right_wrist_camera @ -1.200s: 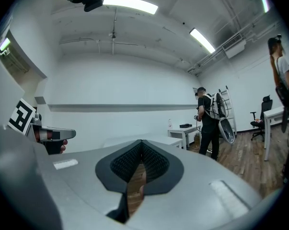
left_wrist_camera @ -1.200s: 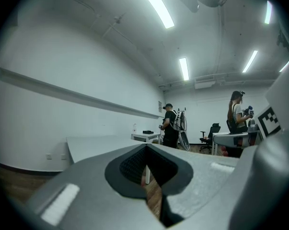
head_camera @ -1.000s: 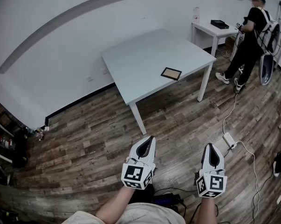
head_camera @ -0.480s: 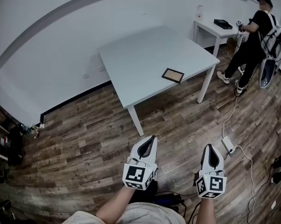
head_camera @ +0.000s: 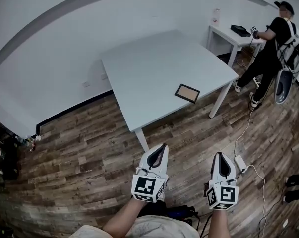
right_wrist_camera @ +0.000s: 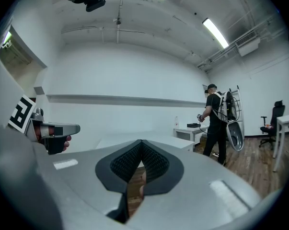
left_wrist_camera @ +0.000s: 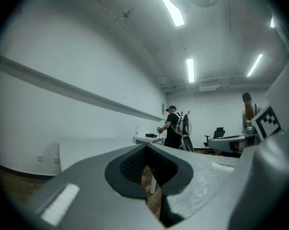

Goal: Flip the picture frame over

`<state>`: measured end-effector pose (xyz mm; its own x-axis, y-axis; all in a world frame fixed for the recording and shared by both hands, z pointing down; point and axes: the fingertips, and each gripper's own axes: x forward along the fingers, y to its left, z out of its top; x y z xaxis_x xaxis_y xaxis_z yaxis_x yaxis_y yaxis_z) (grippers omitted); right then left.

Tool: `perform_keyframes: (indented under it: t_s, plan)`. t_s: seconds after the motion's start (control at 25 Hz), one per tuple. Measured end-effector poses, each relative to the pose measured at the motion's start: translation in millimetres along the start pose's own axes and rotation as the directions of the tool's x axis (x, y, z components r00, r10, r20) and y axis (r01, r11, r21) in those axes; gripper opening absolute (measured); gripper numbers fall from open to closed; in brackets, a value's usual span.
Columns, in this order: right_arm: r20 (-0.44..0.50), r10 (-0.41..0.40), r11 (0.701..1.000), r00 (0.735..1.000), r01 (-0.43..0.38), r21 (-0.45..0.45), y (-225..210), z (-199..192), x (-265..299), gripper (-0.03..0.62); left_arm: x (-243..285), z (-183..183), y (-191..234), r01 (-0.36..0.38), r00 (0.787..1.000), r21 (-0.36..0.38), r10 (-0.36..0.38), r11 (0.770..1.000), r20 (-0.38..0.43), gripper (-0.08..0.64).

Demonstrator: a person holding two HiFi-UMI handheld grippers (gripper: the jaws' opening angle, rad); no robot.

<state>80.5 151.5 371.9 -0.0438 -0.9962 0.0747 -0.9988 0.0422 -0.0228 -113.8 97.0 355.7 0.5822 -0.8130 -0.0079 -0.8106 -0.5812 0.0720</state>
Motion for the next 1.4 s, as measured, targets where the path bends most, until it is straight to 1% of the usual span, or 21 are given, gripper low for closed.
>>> perform_keyframes:
  t_s: [0.16, 0.32, 0.44, 0.64, 0.84, 1.04, 1.24, 1.4]
  plan:
    - [-0.002, -0.011, 1.000, 1.000, 0.011, -0.006, 2.9, 4.9, 32.1, 0.026, 29.2, 4.6, 22.1, 0.015, 1.000, -0.007, -0.015, 1.000, 0.009, 0.000]
    - [0.003, -0.037, 0.999, 0.999, 0.037, -0.014, 2.4, 9.7, 55.4, 0.026, 54.6, 8.8, 36.8, 0.044, 0.999, -0.006, -0.044, 0.999, 0.016, 0.000]
    - [0.008, -0.051, 0.999, 0.999, 0.051, -0.014, -0.3, 11.6, 66.5, 0.026, 68.8, 9.8, 43.3, 0.057, 0.998, -0.002, -0.057, 0.998, 0.017, 0.000]
    - [-0.004, -0.055, 0.998, 0.998, 0.055, -0.013, -12.4, 10.5, 86.5, 0.026, 93.9, 9.7, 49.2, 0.057, 0.998, -0.006, -0.057, 0.998, 0.013, 0.000]
    - [-0.013, -0.025, 1.000, 1.000, 0.025, -0.003, -27.7, 3.7, 117.1, 0.026, 120.5, 1.1, 52.6, 0.033, 0.999, -0.003, -0.033, 0.999, -0.008, 0.000]
    - [-0.014, 0.021, 1.000, 1.000, -0.021, 0.008, -50.1, -1.7, 157.0, 0.026, 160.9, -9.2, 49.4, 0.003, 1.000, 0.016, -0.003, 1.000, -0.021, 0.000]
    - [-0.020, 0.056, 0.998, 0.998, -0.056, 0.019, -78.1, 0.6, 196.1, 0.026, 206.3, -9.7, 48.2, -0.025, 0.999, -0.006, 0.025, 1.000, -0.025, 0.000]
    - [-0.027, 0.071, 0.997, 0.997, -0.071, 0.031, -102.0, 1.4, 219.8, 0.026, 235.5, -8.1, 43.5, -0.047, 0.999, 0.021, 0.047, 0.999, -0.025, 0.000]
